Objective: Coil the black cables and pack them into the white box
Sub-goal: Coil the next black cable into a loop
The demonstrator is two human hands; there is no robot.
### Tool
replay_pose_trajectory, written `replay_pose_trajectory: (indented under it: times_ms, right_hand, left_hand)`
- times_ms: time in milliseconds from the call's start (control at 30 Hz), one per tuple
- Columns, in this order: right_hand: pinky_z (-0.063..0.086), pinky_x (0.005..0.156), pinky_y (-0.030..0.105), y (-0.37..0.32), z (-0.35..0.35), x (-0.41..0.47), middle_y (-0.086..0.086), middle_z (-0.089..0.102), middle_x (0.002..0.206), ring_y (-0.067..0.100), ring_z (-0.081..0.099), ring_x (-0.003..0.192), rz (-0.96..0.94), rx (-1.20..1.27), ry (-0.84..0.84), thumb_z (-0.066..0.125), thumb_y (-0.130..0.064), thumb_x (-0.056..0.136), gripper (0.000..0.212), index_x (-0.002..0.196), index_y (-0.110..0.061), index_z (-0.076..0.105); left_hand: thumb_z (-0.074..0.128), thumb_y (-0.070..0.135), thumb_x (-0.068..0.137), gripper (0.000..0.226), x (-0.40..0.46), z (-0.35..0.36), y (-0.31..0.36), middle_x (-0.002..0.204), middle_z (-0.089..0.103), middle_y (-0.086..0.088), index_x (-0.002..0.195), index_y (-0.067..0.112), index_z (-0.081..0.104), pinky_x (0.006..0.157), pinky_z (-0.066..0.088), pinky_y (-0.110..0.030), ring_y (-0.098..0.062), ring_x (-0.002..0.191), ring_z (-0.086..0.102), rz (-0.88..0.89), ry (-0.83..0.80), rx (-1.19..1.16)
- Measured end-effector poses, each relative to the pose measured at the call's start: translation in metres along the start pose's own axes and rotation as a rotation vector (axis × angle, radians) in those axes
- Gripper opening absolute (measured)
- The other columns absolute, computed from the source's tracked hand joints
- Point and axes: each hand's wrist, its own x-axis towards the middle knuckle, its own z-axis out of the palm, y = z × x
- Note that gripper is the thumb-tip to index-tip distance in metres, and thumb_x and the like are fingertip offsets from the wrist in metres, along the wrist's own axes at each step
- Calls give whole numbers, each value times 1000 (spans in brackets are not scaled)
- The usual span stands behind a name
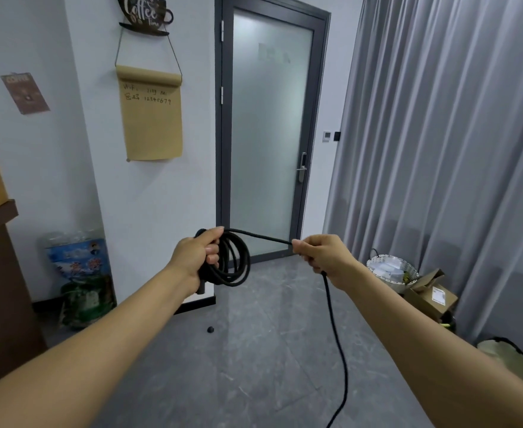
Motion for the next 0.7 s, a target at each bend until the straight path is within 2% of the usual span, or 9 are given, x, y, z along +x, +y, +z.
replay_pose_trajectory:
  times_ms: [267,333,367,467,567,700]
  right_hand:
    - [34,49,20,27,-29,1,0,54,59,12,41,55,3,-301,91,66,-26,87,19,75,-11,69]
    - [36,46,15,26,-28,3,-1,54,58,10,43,52,-29,-399,120,66,-23,87,18,79,-8,69]
    - [39,49,15,24,-25,3,-1,55,59,10,45,52,-60,-476,142,66,-22,87,17,80,-7,69]
    - [45,63,26,16,-16,0,3,64,72,20,57,69,-186,-789,168,62,-20,88,16,87,-8,72]
    - [54,73,35,-1,3,-8,5,72,88,23,63,81,-343,-934,19,59,-19,88,17,89,-11,73]
    - [54,78,36,-29,26,-18,9,72,90,25,63,81,-436,-754,-220,60,-20,90,19,90,-6,73]
  left_hand:
    - [66,21,86,22,26,-47,2,39,42,10,71,15,52,39,36,-11,-5,32,37,-1,281,-52]
    - [66,22,86,21,26,-45,2,40,45,8,71,13,54,47,40,-19,-9,41,41,30,314,25]
    - [65,23,87,22,26,-41,2,45,47,5,70,13,54,53,41,-23,-12,46,42,61,318,89]
    - [61,25,89,30,19,-22,0,57,48,-4,65,11,50,60,40,-29,-17,53,44,202,299,293]
    - [59,25,91,36,15,-5,-2,52,48,-4,61,9,47,57,40,-28,-19,50,45,338,271,437]
    - [59,30,92,40,13,12,-7,50,51,-4,59,8,48,58,39,-30,-20,49,48,391,216,549]
